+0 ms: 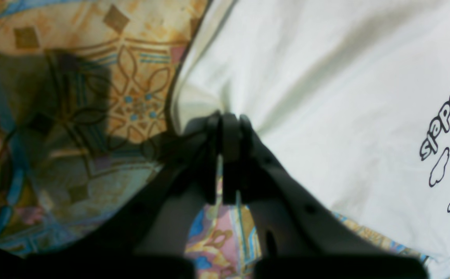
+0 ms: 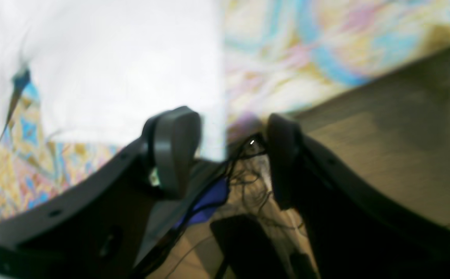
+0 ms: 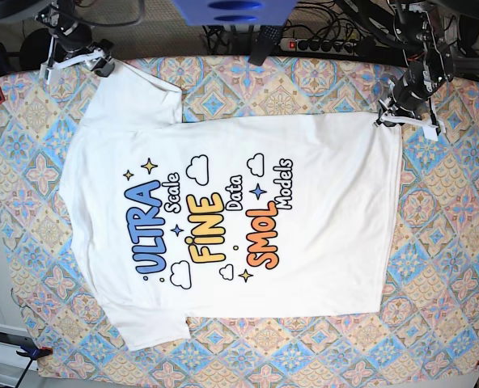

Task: Fold the T-shirt properly
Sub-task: 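Move the right gripper to the other shoulder corner and grasp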

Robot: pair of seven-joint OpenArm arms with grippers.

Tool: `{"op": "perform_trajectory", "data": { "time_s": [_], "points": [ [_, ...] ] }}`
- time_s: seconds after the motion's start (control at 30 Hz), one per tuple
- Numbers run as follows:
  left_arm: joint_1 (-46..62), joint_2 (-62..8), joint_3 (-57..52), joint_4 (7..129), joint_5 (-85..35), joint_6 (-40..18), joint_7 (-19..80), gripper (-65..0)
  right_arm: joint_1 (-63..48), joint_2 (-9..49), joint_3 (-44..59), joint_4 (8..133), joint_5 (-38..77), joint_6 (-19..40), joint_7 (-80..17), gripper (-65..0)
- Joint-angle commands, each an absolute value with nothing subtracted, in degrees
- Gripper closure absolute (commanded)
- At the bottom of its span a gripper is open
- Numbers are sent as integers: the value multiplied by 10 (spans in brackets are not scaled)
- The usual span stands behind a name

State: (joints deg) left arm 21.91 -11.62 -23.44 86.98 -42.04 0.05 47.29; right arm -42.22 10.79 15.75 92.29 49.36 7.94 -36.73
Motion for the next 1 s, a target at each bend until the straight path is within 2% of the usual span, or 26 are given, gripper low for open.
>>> {"op": "perform_trajectory", "data": {
  "time_s": [0.0, 0.1, 0.33, 0.63, 0.97],
  "points": [
    [219, -124, -236, 876, -419, 0, 472, 0, -415, 115, 153, 930, 496, 85, -358, -304],
    [219, -124, -236, 876, -419, 0, 472, 0, -371, 115, 126, 916, 495, 85, -358, -304],
    [220, -124, -236, 876, -419, 0, 472, 0, -359, 115, 111, 866, 495, 85, -358, -303],
    [220, -124, -236, 876, -419, 0, 472, 0, -364, 115, 110, 895, 497, 87, -398, -303],
    [220, -124, -236, 875, -419, 0, 472, 0, -365, 115, 78, 937, 497, 87, -398, -303]
  ]
}}
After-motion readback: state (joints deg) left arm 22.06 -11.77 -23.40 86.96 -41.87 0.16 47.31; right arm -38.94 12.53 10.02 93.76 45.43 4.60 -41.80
